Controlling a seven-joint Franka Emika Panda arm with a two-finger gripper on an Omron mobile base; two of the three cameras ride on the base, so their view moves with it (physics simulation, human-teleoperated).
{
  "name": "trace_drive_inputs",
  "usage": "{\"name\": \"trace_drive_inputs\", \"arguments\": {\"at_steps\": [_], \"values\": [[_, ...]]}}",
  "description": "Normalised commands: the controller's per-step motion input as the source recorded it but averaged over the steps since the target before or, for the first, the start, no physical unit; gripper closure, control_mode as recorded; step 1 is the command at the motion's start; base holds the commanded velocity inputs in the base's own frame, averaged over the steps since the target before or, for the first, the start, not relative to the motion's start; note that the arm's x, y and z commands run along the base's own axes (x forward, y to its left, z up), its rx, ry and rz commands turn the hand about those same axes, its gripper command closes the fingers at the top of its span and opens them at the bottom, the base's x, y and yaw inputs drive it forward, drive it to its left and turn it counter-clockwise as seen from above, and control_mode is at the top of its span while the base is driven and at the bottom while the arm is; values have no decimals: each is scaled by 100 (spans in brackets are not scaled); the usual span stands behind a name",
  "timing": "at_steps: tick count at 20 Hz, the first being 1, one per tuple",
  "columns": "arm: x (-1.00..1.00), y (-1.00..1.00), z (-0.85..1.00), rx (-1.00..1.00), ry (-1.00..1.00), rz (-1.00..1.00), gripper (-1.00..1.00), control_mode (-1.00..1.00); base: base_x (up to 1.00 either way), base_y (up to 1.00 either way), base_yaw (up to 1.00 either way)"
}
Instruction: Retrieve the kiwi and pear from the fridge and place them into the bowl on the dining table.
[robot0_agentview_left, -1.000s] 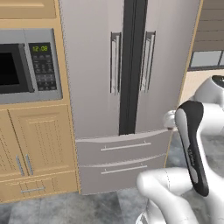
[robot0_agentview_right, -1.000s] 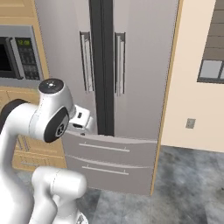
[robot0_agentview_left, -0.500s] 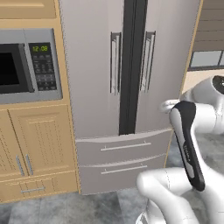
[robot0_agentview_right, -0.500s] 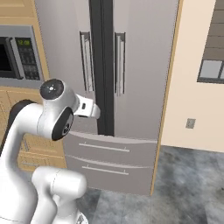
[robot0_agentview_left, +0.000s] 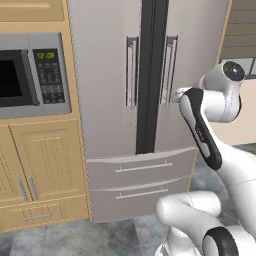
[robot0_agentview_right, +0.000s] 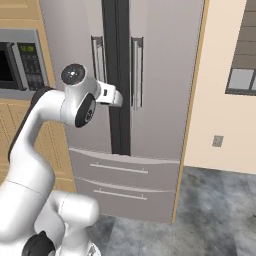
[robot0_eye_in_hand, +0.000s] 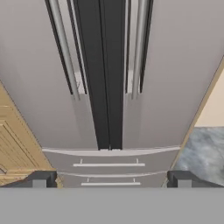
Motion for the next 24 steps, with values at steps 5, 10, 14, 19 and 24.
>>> {"name": "trace_drive_inputs", "arguments": {"at_steps": [5,10,14,19,24], "values": [[57,-12,37,0,-2,0,-100,-100,0,0,0],[29,-19,4,-1,-13,0,-100,-100,0,0,0],[14,-18,0,0,-19,0,-100,-100,0,0,0],[15,-12,0,0,-14,0,-100,-100,0,0,0],[9,-6,0,0,-5,0,-100,-100,0,0,0]]}}
